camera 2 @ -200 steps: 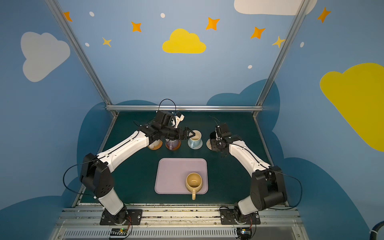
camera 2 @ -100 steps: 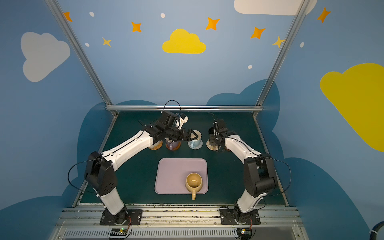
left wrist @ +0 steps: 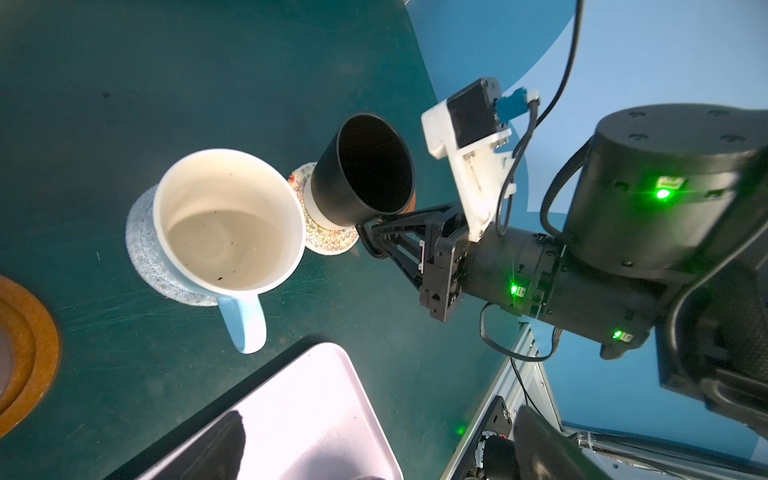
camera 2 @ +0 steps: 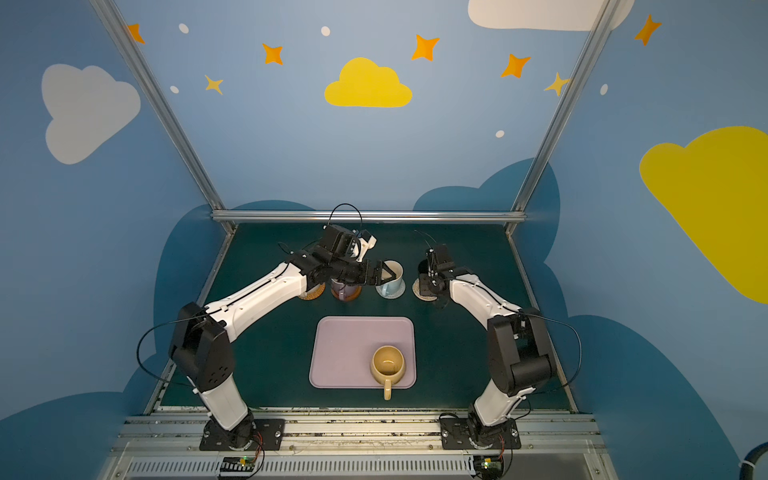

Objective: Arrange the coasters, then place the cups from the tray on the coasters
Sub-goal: 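Lower the held black mug onto the multicolour rope coaster, then open the right gripper and move it back over the tray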

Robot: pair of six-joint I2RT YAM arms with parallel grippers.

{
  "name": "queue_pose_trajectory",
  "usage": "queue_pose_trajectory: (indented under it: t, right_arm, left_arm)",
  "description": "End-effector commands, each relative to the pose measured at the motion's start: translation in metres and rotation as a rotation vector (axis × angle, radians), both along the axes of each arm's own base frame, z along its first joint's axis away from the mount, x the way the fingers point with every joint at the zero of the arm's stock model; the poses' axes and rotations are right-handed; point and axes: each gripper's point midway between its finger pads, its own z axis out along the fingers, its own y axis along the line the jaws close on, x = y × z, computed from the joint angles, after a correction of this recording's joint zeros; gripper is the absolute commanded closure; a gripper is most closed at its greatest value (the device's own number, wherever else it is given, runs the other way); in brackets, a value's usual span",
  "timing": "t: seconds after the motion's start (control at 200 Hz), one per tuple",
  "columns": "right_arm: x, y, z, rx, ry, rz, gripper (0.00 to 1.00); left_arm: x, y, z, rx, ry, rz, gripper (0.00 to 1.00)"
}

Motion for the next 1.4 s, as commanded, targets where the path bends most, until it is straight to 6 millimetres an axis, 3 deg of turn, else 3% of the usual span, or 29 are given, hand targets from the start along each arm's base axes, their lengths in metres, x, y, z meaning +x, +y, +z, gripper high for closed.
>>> queue_pose_trajectory:
  t: [0.0,0.03,0.105,0.19,0.285,0.586,0.631,0.816,0.961,1.071,1.392]
  right_arm:
    - [-0.002,0.006,0.011,0.03,-0.046,-0.003,1.0]
    - [-0.003,0.006,0.012,0.036,-0.05,-0.001,0.99]
    - [-0.006,0.008,0.014,0.041,-0.06,0.003,0.62]
    - [-0.005,0.007,0.017,0.038,-0.067,0.003,0.35]
    - [-0.004,0.005,0.021,0.028,-0.074,0.003,0.21]
    - [-0.012,-0.003,0.037,0.015,-0.082,-0.032,0.17]
    - [-0.016,-0.005,0.041,0.019,-0.086,-0.037,0.09]
    - [-0.041,-0.009,0.057,0.034,-0.092,-0.033,0.08]
    - [-0.068,-0.008,0.072,0.028,-0.107,0.005,0.08]
    - [-0.097,0.006,0.078,0.054,-0.087,0.081,0.08]
    - [-0.185,0.042,0.055,0.093,0.051,0.216,0.08]
  left_arm:
    - [-0.002,0.001,0.003,-0.002,-0.013,0.001,0.0]
    - [-0.002,0.001,0.003,-0.001,-0.011,0.003,0.0]
    - [-0.002,0.001,0.003,-0.002,-0.01,0.006,0.0]
    - [-0.001,0.001,0.002,-0.003,-0.01,0.009,0.0]
    - [-0.001,0.001,0.005,-0.005,-0.016,0.01,0.0]
    - [-0.005,0.008,0.006,0.01,-0.021,0.023,0.0]
    - [-0.007,0.011,0.007,0.012,-0.022,0.028,0.0]
    - [-0.023,0.022,0.017,0.012,-0.037,0.027,0.0]
    - [-0.037,0.028,0.024,0.014,-0.034,-0.003,0.0]
    - [-0.048,0.032,0.022,0.016,-0.01,-0.023,0.0]
    - [-0.083,0.047,0.003,0.021,0.066,-0.069,0.0]
